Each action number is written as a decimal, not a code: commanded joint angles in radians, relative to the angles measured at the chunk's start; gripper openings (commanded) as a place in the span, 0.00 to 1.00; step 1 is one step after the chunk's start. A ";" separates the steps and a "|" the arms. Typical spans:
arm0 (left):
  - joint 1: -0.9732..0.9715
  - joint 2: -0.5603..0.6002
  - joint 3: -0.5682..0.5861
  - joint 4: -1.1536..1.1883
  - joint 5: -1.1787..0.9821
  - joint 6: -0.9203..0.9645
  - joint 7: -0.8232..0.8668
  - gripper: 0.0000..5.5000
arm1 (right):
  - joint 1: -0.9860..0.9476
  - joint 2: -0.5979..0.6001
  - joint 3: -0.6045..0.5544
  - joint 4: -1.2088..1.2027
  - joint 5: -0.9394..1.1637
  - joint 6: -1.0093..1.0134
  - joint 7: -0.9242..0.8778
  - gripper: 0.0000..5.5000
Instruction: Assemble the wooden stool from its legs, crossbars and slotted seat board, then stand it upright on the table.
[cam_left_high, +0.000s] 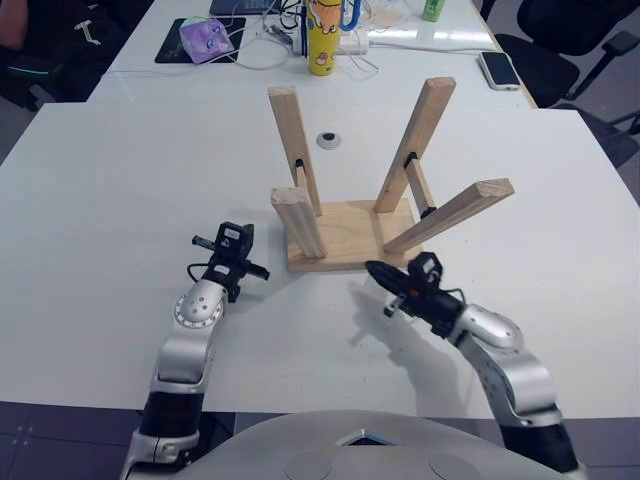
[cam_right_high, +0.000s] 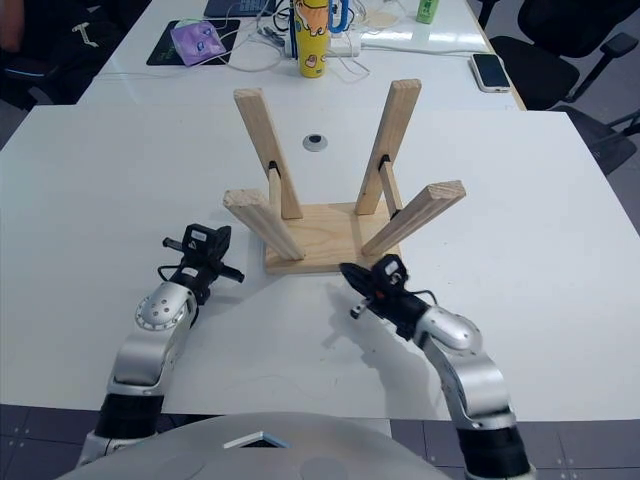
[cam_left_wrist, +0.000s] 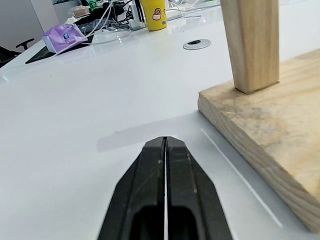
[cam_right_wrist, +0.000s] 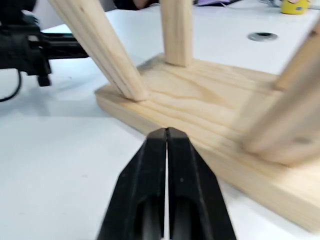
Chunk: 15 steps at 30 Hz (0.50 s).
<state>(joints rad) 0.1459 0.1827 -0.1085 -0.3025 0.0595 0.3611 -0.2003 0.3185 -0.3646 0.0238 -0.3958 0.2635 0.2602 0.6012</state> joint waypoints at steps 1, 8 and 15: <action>0.073 -0.006 -0.042 -0.067 0.008 0.046 0.002 0.00 | 0.104 0.004 -0.122 0.106 -0.086 -0.232 -0.086 0.00; 0.077 -0.012 -0.086 -0.063 0.023 0.097 0.008 0.00 | -0.008 0.043 -0.178 0.339 -0.202 -0.316 -0.282 0.00; 0.031 -0.015 -0.117 -0.020 0.028 0.127 -0.007 0.00 | -0.161 0.112 -0.047 0.441 -0.218 -0.233 -0.276 0.00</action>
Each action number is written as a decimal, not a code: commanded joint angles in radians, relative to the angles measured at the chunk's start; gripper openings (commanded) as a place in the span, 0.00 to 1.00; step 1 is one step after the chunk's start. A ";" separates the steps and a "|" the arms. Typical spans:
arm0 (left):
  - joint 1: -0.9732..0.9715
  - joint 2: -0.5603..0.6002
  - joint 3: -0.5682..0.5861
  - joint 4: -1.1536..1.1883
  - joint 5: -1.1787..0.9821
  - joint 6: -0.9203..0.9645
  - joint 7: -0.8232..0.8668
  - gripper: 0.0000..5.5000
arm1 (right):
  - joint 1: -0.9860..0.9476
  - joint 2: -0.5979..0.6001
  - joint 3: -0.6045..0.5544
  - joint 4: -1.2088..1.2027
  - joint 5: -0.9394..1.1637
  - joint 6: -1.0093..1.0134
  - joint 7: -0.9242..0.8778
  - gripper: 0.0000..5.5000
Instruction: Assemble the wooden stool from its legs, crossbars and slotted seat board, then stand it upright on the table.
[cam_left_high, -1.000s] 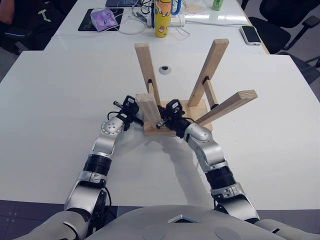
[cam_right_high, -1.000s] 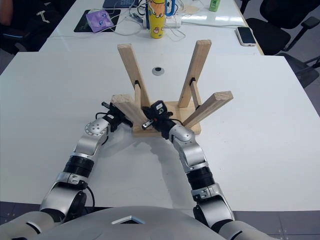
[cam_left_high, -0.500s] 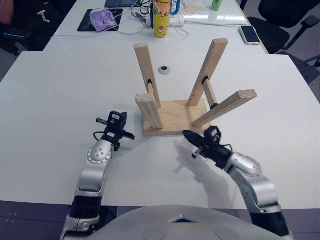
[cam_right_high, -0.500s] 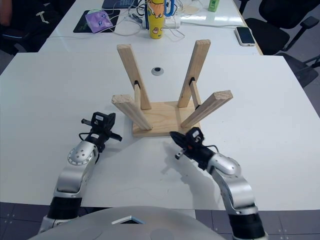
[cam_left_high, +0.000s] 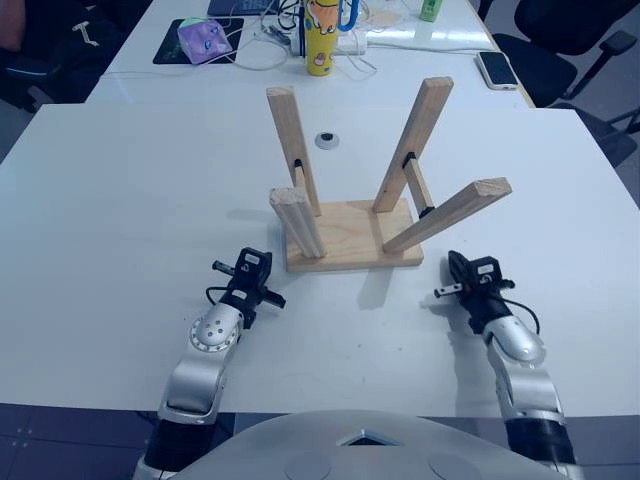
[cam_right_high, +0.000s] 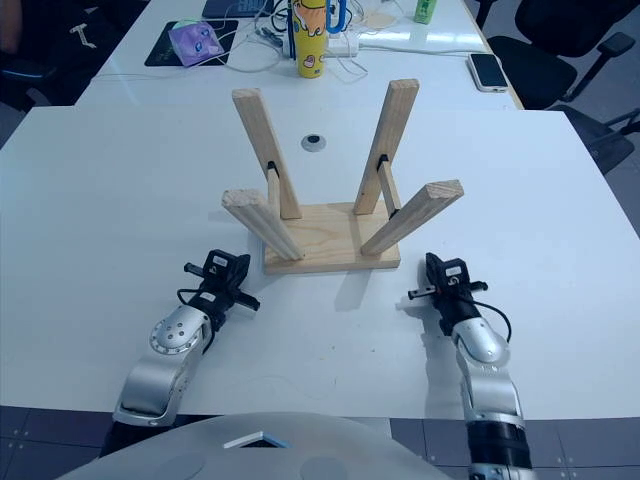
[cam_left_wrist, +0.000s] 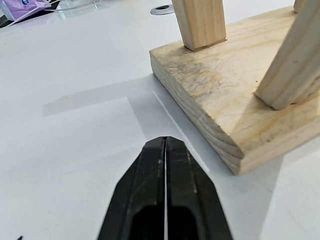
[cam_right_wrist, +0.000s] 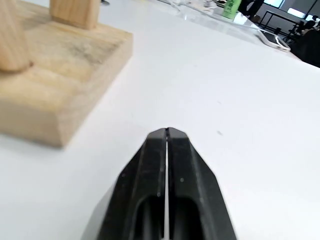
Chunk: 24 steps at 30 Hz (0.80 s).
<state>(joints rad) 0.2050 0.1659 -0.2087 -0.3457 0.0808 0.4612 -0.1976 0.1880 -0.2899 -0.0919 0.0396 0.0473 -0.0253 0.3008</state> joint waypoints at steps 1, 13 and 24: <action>-0.035 0.005 -0.021 0.027 0.004 0.034 -0.016 0.00 | -0.024 0.043 0.090 -0.013 -0.003 0.069 0.030 0.00; -0.052 0.022 -0.033 0.069 -0.026 0.048 -0.058 0.00 | -0.017 0.046 0.182 -0.155 0.059 0.269 0.089 0.00; -0.104 0.068 0.026 0.180 -0.010 -0.030 -0.057 0.00 | -0.069 0.032 0.183 -0.107 0.041 0.294 0.075 0.00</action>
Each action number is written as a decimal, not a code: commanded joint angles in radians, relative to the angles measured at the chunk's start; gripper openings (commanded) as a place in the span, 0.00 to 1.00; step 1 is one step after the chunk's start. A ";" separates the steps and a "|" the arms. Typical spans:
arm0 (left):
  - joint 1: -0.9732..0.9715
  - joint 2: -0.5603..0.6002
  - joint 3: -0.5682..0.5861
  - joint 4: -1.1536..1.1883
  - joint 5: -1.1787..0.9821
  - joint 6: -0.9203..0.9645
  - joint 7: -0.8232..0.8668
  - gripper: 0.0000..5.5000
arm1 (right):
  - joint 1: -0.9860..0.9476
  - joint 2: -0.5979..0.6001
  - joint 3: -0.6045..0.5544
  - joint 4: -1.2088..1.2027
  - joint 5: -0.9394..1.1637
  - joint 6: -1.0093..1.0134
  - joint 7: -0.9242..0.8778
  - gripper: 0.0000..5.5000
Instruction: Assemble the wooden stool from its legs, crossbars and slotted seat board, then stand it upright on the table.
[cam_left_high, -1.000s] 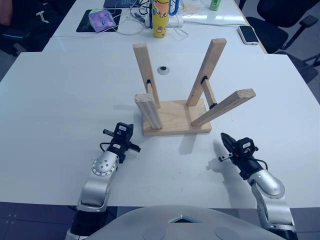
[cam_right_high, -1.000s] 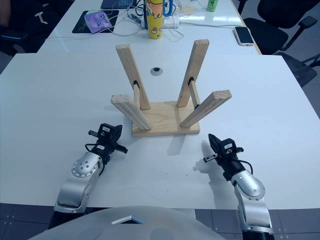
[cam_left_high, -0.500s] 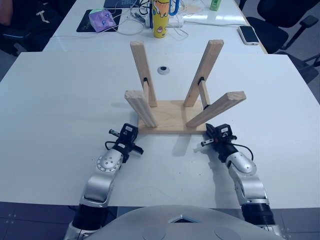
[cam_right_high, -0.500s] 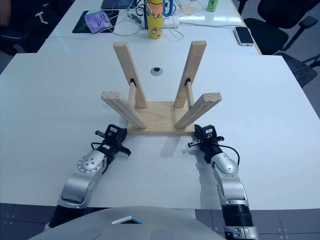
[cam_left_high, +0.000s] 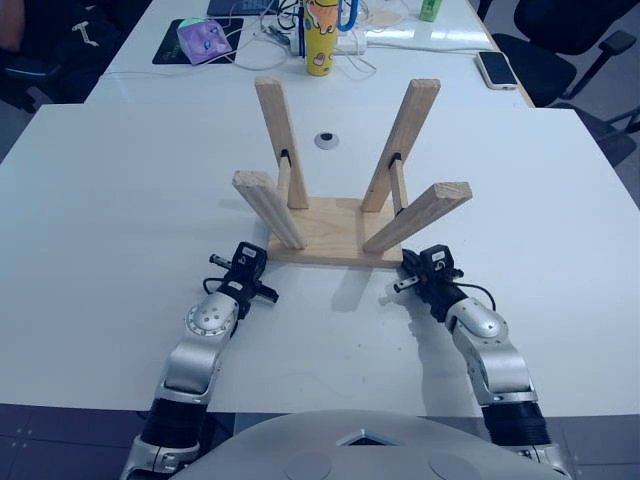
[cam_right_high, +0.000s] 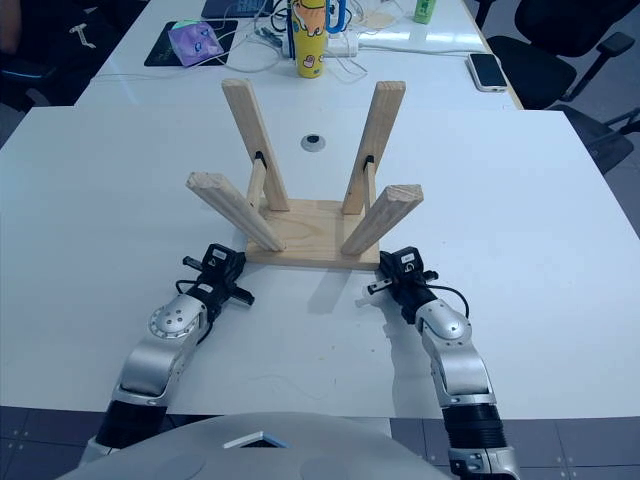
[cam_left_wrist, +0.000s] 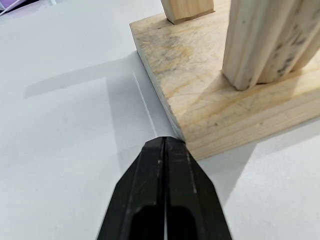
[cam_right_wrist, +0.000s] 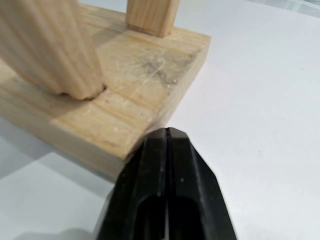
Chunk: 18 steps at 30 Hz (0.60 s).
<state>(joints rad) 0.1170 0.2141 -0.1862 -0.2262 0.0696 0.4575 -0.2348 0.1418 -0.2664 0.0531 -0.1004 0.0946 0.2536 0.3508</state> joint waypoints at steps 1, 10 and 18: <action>-0.019 0.027 0.014 0.077 0.006 -0.037 -0.013 0.00 | -0.025 0.007 0.032 0.040 -0.020 0.013 0.004 0.00; -0.038 0.034 0.079 0.147 0.041 -0.117 0.075 0.00 | -0.028 0.031 -0.002 0.047 -0.039 0.046 -0.088 0.00; -0.101 0.028 0.019 0.226 0.026 -0.140 -0.008 0.00 | -0.017 0.047 0.021 0.027 -0.034 0.075 -0.083 0.00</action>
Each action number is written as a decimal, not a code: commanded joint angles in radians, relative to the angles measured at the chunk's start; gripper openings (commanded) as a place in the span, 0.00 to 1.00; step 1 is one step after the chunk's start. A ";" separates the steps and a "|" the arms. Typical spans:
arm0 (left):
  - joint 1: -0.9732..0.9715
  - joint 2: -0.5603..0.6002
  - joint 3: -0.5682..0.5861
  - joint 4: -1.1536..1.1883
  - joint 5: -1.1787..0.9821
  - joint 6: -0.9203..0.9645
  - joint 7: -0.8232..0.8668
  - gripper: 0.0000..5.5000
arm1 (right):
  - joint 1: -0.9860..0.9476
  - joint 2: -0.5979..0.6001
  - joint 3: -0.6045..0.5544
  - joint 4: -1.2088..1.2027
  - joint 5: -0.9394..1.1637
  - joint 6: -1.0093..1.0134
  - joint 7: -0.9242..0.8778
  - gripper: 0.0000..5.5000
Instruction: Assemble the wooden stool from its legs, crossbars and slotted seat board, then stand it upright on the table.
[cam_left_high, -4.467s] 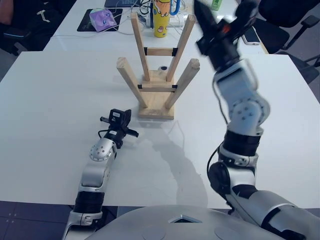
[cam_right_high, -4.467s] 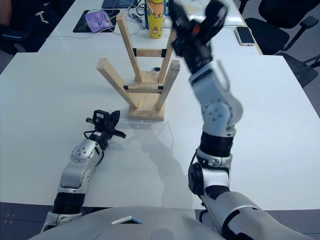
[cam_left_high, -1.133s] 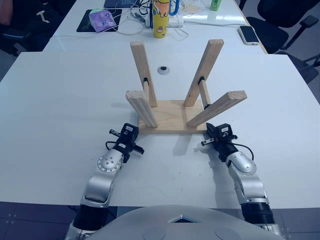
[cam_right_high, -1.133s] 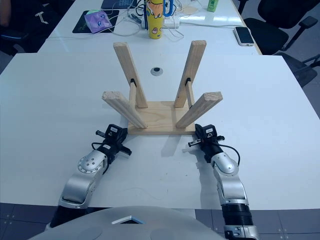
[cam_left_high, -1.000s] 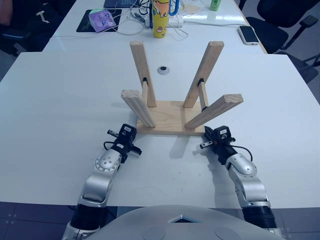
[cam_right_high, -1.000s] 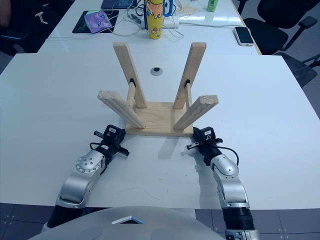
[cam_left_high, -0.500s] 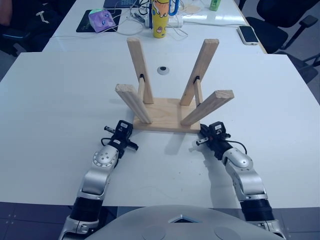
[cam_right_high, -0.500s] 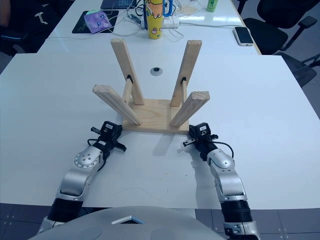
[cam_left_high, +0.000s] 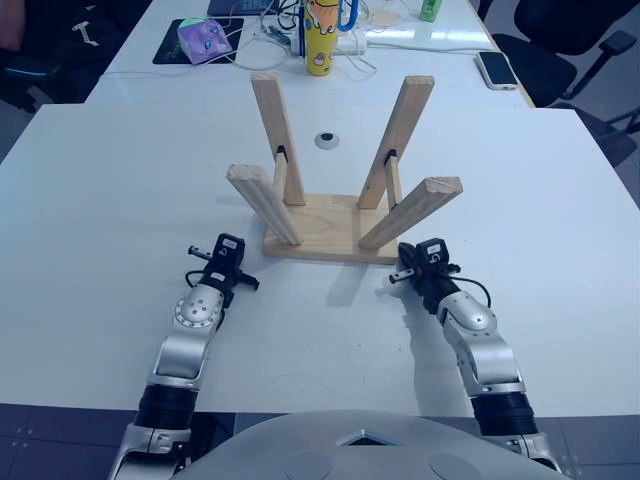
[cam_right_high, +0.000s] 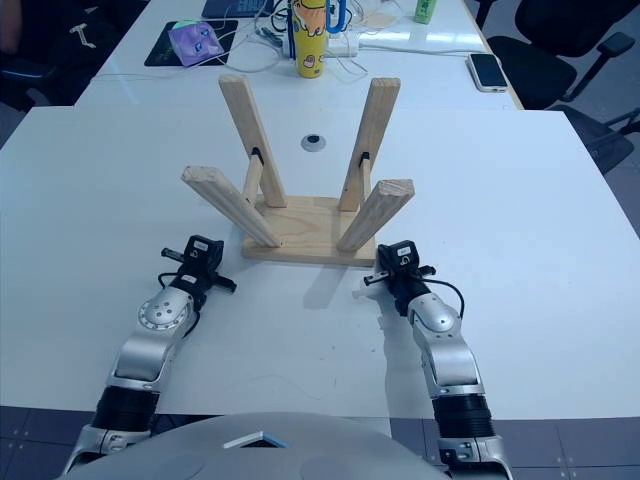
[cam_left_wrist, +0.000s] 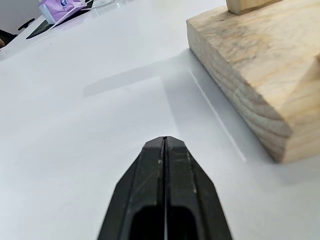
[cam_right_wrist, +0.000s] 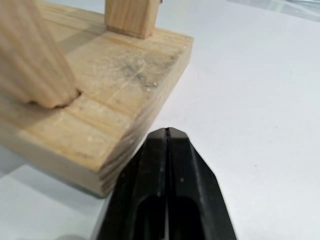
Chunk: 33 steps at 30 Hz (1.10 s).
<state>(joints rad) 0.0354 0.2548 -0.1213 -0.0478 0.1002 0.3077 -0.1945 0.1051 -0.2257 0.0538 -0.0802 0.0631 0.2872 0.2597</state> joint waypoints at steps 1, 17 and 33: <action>-0.025 -0.015 -0.056 0.054 -0.002 0.006 -0.055 0.00 | 0.023 0.006 0.022 0.005 -0.002 0.045 0.010 0.00; 0.014 -0.107 -0.148 -0.188 -0.225 0.016 -0.205 0.00 | 0.016 0.033 0.082 -0.145 0.205 0.083 0.185 0.00; 0.047 -0.059 -0.171 -0.460 -0.279 0.224 -0.198 0.00 | -0.065 -0.036 0.058 -0.441 0.450 0.305 0.236 0.00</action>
<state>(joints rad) 0.1278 0.2541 -0.1355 -0.4010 -0.0715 0.5329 -0.2694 0.1353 -0.3084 -0.0227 -0.3911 0.3353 0.5704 0.3219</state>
